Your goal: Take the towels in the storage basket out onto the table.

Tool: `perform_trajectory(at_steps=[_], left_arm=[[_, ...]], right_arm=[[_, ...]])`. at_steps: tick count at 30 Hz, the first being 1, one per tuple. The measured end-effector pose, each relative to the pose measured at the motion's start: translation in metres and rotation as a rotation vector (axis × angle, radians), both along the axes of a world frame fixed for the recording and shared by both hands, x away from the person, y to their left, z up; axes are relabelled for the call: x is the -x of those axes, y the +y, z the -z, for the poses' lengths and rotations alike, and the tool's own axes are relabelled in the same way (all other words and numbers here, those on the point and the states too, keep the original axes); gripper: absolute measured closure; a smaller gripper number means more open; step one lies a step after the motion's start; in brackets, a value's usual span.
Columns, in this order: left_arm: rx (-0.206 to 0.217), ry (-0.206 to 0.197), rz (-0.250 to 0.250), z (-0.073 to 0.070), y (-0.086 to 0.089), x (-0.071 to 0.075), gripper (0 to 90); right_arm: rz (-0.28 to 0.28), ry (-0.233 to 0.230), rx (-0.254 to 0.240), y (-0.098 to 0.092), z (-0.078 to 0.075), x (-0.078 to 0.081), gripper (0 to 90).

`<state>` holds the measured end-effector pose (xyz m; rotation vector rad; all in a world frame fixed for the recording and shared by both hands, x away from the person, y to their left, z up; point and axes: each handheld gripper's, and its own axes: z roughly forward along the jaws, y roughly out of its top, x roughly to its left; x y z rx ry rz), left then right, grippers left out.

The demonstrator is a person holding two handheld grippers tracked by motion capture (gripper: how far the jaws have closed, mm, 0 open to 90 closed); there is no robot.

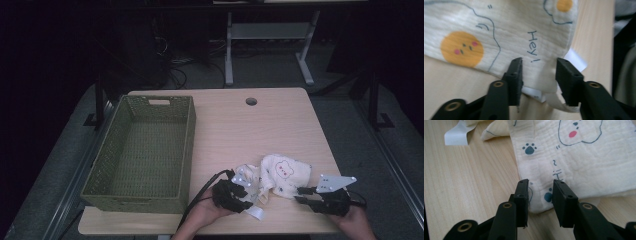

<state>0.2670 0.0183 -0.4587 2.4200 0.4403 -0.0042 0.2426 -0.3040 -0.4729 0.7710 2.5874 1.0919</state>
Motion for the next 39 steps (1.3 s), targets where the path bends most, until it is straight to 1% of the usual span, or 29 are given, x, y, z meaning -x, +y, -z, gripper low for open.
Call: perform_trajectory(at_steps=[1, 2, 4, 5, 6, 7, 8, 12, 15, 17, 20, 21, 22, 24, 25, 26, 27, 28, 31, 33, 34, 35, 37, 38, 39], left_arm=[[-0.006, -0.024, 0.001, 0.0, -0.002, 0.002, 59.8], [-0.034, -0.058, 0.022, -0.001, -0.003, 0.003, 60.4], [-0.04, -0.09, 0.013, 0.0, -0.005, 0.006, 63.4], [-0.045, -0.092, 0.016, 0.0, -0.005, 0.006, 64.3], [-0.042, -0.095, 0.017, 0.0, -0.005, 0.006, 65.0], [-0.028, -0.094, 0.008, 0.001, -0.005, 0.006, 66.7], [-0.039, -0.096, 0.02, 0.0, -0.005, 0.005, 68.9], [-0.034, -0.099, 0.027, 0.0, -0.005, 0.004, 75.5], [-0.023, -0.092, 0.011, 0.001, -0.007, 0.005, 78.8], [-0.028, -0.094, 0.011, 0.001, -0.007, 0.004, 82.9], [-0.02, -0.078, -0.008, 0.001, -0.006, 0.002, 87.0], [-0.006, -0.07, -0.022, 0.002, -0.007, 0.002, 87.6], [-0.015, -0.066, -0.019, 0.001, -0.006, 0.001, 87.9], [-0.01, -0.049, -0.025, 0.001, -0.005, -0.001, 88.2], [-0.001, -0.037, -0.04, 0.002, -0.005, -0.001, 88.3], [0.001, -0.037, -0.05, 0.002, -0.005, -0.002, 88.4], [-0.001, -0.031, -0.049, 0.001, -0.003, -0.004, 88.3], [0.012, -0.015, -0.057, 0.001, -0.002, -0.005, 88.4], [0.03, 0.009, -0.072, 0.0, 0.001, -0.007, 88.5], [0.078, 0.037, -0.094, -0.002, 0.005, -0.009, 88.4], [0.083, 0.038, -0.09, -0.002, 0.006, -0.01, 88.5], [0.104, 0.049, -0.11, -0.003, 0.007, -0.01, 88.6], [0.13, 0.061, -0.117, -0.005, 0.01, -0.011, 88.6], [0.15, 0.071, -0.126, -0.005, 0.012, -0.011, 88.6], [0.155, 0.073, -0.131, -0.006, 0.012, -0.011, 88.6]], right_arm=[[0.001, 0.001, 0.0, 0.0, 0.0, 0.0, 66.4], [0.004, 0.0, -0.001, 0.0, 0.0, 0.0, 66.8], [0.011, 0.0, -0.002, 0.0, 0.0, 0.001, 67.4], [0.014, -0.001, -0.001, 0.0, 0.0, 0.001, 67.9], [0.015, -0.003, 0.0, 0.0, 0.0, 0.001, 68.6], [0.015, -0.004, 0.0, 0.001, 0.0, 0.001, 69.4], [0.013, -0.007, -0.001, 0.001, 0.0, 0.001, 69.9], [0.021, -0.007, -0.002, 0.002, 0.0, 0.002, 72.6], [0.025, -0.014, 0.002, 0.002, 0.0, 0.003, 77.2], [0.03, -0.014, 0.004, 0.002, 0.0, 0.003, 79.6], [0.035, -0.014, 0.008, 0.002, 0.0, 0.003, 81.6], [0.037, -0.014, 0.008, 0.002, 0.0, 0.003, 82.4], [0.039, -0.015, 0.006, 0.002, 0.0, 0.003, 82.7], [0.046, -0.004, 0.002, 0.002, 0.0, 0.003, 83.1], [0.044, 0.002, 0.001, 0.002, -0.001, 0.003, 83.3], [0.04, 0.004, -0.002, 0.001, -0.001, 0.003, 83.4], [0.038, 0.01, -0.008, 0.001, -0.001, 0.003, 83.4], [0.036, 0.014, -0.011, 0.0, -0.001, 0.003, 83.4], [0.035, 0.02, -0.017, 0.0, -0.001, 0.004, 83.5], [0.027, 0.017, -0.019, 0.0, -0.001, 0.004, 83.4], [0.028, 0.02, -0.021, 0.0, -0.002, 0.005, 83.5], [0.026, 0.019, -0.026, 0.0, -0.002, 0.006, 83.5], [0.025, 0.015, -0.035, 0.0, -0.004, 0.007, 83.5], [0.024, 0.009, -0.037, -0.001, -0.005, 0.008, 83.5], [0.023, 0.009, -0.044, -0.002, -0.006, 0.008, 83.5]])
